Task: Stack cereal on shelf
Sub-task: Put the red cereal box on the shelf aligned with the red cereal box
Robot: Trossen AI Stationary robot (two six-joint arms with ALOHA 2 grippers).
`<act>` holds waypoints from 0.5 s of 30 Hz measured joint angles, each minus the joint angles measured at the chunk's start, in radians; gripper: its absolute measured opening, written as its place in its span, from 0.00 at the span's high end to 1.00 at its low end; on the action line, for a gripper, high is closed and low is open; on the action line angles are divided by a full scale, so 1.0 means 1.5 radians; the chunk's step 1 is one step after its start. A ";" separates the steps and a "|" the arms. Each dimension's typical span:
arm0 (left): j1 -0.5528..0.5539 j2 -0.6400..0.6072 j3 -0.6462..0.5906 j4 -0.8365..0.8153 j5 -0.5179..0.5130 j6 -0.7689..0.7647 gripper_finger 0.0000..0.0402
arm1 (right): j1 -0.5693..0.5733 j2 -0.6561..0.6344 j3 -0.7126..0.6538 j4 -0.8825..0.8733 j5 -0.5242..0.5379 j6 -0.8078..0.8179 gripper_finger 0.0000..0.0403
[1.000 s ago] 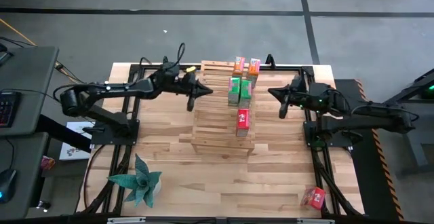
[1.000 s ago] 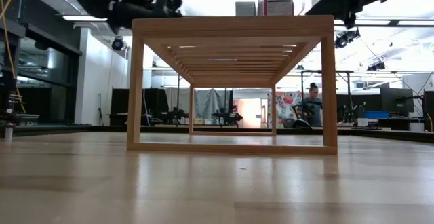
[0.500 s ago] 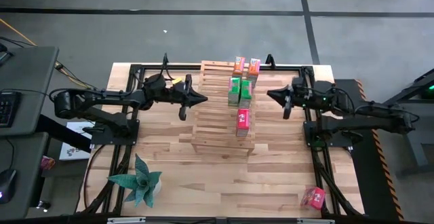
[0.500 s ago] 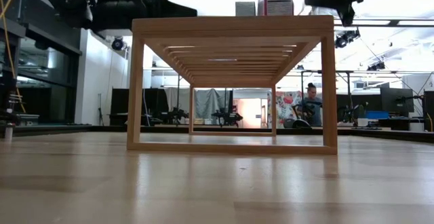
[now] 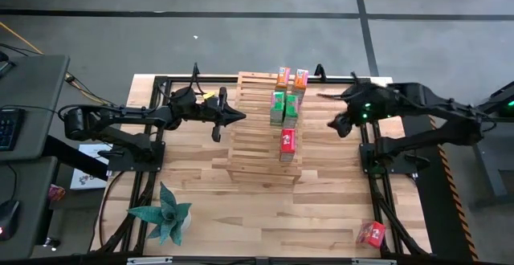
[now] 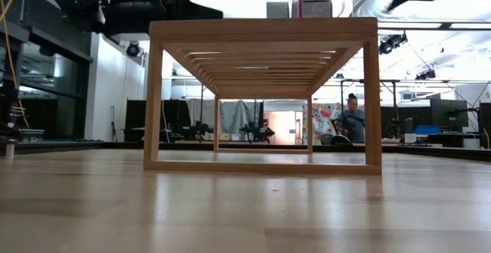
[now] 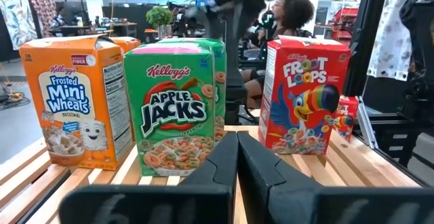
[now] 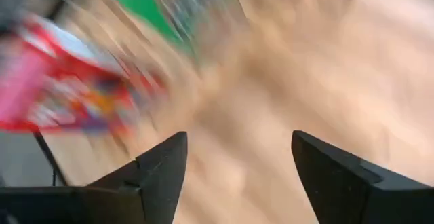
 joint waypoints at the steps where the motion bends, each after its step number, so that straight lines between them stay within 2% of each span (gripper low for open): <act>1: 0.000 0.000 0.000 0.000 0.000 0.000 1.00 | 0.008 0.022 0.020 -0.058 -0.021 0.051 0.36; 4: 0.000 0.000 0.000 0.000 0.000 0.000 1.00 | 0.056 0.074 0.043 -0.198 -0.117 0.195 0.35; 7: 0.000 0.000 0.000 0.000 0.000 0.001 1.00 | 0.156 0.103 0.023 -0.243 -0.188 0.353 0.35; 11: 0.000 0.000 0.004 0.000 0.000 0.001 1.00 | 0.312 0.128 -0.009 -0.215 -0.247 0.554 0.35; 15: 0.000 0.000 0.009 -0.001 0.000 0.011 1.00 | 0.454 0.160 -0.021 -0.147 -0.251 0.765 0.35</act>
